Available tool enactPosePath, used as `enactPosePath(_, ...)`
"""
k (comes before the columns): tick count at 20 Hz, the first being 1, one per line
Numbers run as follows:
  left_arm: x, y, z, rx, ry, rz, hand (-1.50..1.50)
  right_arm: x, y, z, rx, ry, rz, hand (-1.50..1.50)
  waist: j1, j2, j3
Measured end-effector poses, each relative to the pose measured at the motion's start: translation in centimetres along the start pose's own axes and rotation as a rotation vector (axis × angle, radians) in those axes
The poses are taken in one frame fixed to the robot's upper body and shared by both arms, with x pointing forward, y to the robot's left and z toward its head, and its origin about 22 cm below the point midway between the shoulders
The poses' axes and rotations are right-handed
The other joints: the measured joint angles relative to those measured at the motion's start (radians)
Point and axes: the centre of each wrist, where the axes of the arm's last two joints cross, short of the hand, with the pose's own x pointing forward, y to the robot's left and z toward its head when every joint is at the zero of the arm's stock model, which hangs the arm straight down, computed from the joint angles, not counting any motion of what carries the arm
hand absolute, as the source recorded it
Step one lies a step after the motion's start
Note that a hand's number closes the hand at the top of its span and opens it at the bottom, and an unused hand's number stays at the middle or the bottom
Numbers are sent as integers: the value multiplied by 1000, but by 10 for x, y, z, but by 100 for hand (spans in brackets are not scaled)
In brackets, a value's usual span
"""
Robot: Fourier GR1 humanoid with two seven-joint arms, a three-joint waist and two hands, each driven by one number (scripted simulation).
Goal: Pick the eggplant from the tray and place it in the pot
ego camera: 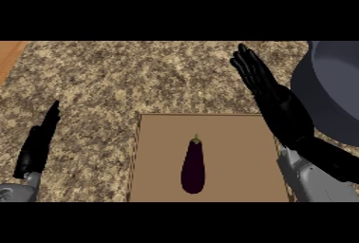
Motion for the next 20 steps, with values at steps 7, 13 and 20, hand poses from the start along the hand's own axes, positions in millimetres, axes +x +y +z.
enactPosePath(7,57,-13,-15,6,-176,203,0,-39,-36,13,-32,295,180,150,13,-31,-6)
enactPosePath(13,93,-15,-10,-26,-233,343,0,-91,-43,55,-128,453,369,-150,12,-35,1)
enactPosePath(20,99,-11,-5,-28,-229,388,0,-77,-43,40,-38,402,370,-150,-3,-40,1)
